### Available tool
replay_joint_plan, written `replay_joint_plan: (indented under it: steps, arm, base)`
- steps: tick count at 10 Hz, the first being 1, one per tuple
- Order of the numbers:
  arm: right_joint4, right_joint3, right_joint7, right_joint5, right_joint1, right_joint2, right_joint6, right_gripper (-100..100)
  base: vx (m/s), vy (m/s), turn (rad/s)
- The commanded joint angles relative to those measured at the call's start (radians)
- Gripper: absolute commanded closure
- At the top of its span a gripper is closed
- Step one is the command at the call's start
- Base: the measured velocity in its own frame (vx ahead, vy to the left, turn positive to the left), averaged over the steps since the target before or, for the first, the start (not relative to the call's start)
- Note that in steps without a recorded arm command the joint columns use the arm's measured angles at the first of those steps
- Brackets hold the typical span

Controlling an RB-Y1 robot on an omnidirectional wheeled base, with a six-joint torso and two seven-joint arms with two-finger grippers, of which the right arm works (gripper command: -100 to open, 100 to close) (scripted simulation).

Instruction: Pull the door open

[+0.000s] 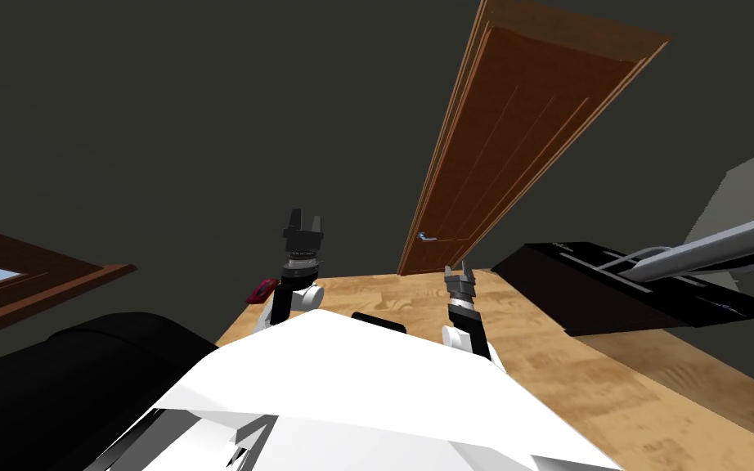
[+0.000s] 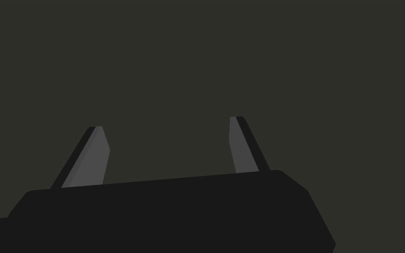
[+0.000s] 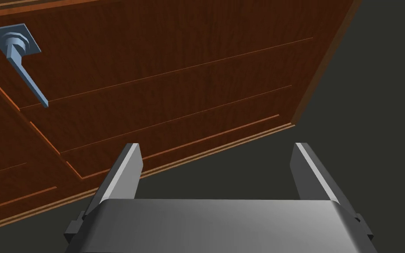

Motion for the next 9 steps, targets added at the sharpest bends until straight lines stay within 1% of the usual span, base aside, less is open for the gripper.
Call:
replay_joint_plan:
  steps: [1,9]
  arm:
    - [0.05,0.001,-0.005,-0.003,-0.008,-0.013,-0.025,-100]
    - [0.295,0.009,-0.026,-0.018,-0.069,-0.07,-0.121,-100]
  base:
    - [0.09,-0.05,0.105]
    - [0.092,-0.055,0.11]
